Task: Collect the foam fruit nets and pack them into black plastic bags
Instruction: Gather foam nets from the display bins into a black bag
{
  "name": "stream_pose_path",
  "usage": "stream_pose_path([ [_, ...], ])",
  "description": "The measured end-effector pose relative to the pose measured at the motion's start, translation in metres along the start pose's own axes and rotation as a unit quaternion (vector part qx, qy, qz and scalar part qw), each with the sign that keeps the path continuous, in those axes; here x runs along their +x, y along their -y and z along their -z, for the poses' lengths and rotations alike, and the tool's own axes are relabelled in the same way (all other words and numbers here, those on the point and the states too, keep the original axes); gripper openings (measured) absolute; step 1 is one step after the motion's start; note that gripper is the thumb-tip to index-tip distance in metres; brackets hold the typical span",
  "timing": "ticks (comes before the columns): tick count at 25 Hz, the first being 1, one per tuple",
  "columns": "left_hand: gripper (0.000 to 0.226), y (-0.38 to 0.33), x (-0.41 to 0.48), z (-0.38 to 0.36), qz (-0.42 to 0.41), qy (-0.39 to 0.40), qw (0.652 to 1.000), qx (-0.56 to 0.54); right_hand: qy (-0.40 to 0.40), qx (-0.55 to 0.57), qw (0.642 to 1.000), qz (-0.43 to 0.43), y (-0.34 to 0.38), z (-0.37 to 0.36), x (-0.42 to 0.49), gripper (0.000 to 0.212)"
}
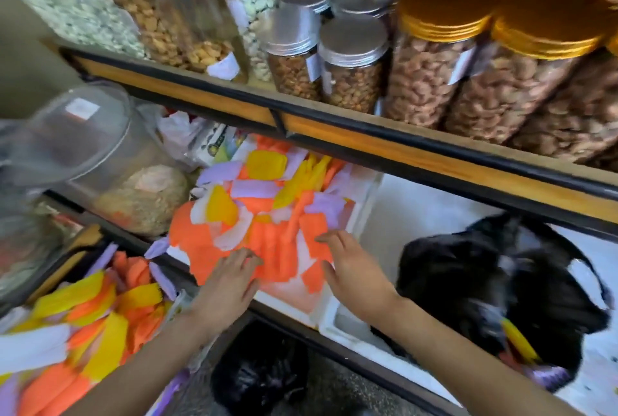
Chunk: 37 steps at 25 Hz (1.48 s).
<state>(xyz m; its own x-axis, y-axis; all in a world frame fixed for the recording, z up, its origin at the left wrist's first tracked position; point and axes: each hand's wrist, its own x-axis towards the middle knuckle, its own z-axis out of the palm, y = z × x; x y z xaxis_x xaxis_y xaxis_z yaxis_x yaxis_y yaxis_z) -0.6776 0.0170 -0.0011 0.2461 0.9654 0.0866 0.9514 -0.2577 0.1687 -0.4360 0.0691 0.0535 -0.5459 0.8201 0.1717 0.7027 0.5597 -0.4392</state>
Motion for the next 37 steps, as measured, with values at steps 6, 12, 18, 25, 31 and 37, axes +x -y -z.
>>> stream_pose_path([
  [6, 0.064, 0.115, -0.01, -0.014, 0.084, 0.129, 0.988, -0.016, 0.149, 0.073, 0.957, -0.236, 0.017, -0.122, 0.054, 0.058],
  [12, 0.066, 0.119, 0.048, -0.02, 0.164, 0.075, 0.97, -0.163, 0.165, 0.167, 0.875, -0.424, 0.012, -0.203, 0.088, 0.083],
  [18, 0.052, 0.133, 0.064, -0.07, 0.133, 0.165, 0.965, -0.156, 0.164, 0.039, 0.89, -0.423, 0.015, -0.229, 0.094, 0.081],
  [25, 0.033, 0.137, 0.036, -0.047, 0.186, -0.02, 0.92, -0.344, 0.091, 0.186, 0.882, -0.423, 0.03, -0.204, 0.09, 0.045],
  [31, 0.05, 0.09, 0.002, -0.056, 0.023, 0.001, 0.937, -0.348, 0.016, 0.648, 0.584, -0.489, 0.065, -0.172, 0.087, 0.028],
  [37, 0.05, 0.101, -0.014, -0.062, -0.09, 0.07, 0.965, -0.237, 0.0, 0.46, 0.709, -0.534, 0.049, -0.179, 0.065, 0.035],
])
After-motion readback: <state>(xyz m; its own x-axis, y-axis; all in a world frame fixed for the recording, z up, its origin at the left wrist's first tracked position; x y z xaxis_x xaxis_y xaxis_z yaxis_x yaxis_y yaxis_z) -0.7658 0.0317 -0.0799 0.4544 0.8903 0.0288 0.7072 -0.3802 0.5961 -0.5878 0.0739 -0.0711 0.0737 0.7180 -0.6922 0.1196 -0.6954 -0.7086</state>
